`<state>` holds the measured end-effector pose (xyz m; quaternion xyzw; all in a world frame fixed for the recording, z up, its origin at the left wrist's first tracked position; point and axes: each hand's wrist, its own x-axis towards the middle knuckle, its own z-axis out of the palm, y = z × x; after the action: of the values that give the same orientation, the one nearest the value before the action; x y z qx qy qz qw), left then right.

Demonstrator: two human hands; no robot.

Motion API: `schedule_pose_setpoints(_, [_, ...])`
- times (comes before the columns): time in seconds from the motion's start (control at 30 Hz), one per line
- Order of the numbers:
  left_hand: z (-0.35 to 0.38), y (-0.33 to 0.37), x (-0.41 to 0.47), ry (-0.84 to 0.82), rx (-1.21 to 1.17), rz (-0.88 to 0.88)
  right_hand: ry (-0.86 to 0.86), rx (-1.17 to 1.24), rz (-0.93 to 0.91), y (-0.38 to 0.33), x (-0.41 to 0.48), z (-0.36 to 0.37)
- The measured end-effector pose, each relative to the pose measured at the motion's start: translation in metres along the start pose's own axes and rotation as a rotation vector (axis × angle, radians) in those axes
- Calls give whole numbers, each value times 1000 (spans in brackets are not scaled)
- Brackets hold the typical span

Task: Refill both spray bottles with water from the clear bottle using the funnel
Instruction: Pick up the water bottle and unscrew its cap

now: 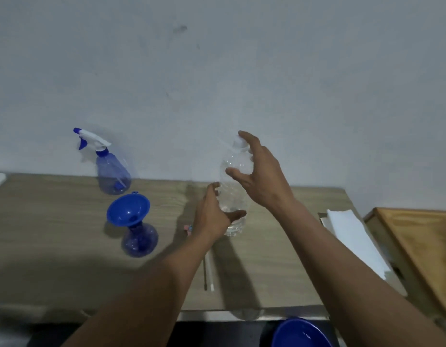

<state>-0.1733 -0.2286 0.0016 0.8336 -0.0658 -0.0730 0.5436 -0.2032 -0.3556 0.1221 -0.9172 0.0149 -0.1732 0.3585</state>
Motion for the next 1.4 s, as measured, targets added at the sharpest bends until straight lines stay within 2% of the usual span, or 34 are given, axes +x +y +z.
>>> schedule_pose_setpoints(0.23, [12,-3,-27,-88,19,20,16,6,48,4,-40,-13])
schedule_pose_setpoints(0.37, [14,12,-29,-62,-32,65,-19,42,39,0,-51,-25])
schedule_pose_setpoints(0.57, [16,16,-32,-62,-68,54,54,218,202,-3,-34,-28])
schedule_pose_setpoints(0.73, [18,20,-32,-33,-81,70,42,140,156,-4,-28,-24])
schedule_pose_setpoints(1.17, [17,21,-31,-56,-42,59,9,347,153,6,-28,-27])
schedule_pose_setpoints(1.4, [13,25,-28,-73,-24,43,0,356,153,-1,-20,-31])
